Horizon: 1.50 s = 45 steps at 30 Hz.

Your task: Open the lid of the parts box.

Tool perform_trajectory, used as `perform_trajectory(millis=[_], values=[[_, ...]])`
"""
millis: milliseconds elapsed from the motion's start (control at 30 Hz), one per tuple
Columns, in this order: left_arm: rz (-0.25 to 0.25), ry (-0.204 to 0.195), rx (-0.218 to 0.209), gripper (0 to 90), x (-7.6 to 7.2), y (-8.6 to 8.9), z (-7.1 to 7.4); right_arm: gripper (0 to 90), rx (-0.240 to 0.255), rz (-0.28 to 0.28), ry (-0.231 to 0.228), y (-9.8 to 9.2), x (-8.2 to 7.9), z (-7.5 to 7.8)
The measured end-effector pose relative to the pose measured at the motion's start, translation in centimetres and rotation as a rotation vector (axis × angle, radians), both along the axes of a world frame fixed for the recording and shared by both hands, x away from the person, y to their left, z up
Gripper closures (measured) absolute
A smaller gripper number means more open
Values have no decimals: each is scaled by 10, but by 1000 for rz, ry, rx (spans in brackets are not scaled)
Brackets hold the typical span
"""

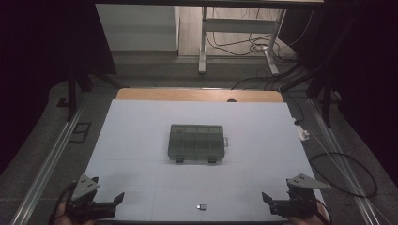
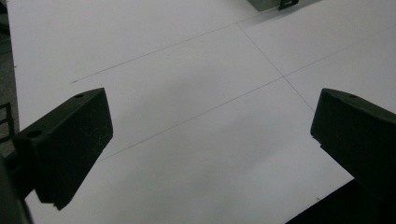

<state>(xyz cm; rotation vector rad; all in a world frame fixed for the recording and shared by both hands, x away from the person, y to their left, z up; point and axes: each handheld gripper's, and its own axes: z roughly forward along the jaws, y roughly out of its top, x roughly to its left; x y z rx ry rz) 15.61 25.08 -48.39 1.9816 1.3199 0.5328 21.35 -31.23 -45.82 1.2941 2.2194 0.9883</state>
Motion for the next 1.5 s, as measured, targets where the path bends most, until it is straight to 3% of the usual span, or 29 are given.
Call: perform_trajectory(millis=[400, 533, 633, 1000, 1200, 1500], values=[[-8, 37, 10, 0, 5, -2, -1, 0, 9, 13, 11, 0, 1, 0], [-18, 21, -21, 0, 8, -3, 1, 0, 21, 20, 12, 0, 2, 1], [-24, 16, -9, 0, 11, -5, 1, 0, 24, 32, 3, 2, 5, 2], [-73, -10, -23, 0, 20, -10, 0, 0, 21, 60, -3, 6, 11, 5], [-116, -11, -76, 4, 31, -8, -3, 0, 29, 79, -2, 8, 16, 7], [-127, -15, -61, 0, 43, -16, 1, 0, 37, 113, 7, 16, 27, 7]])
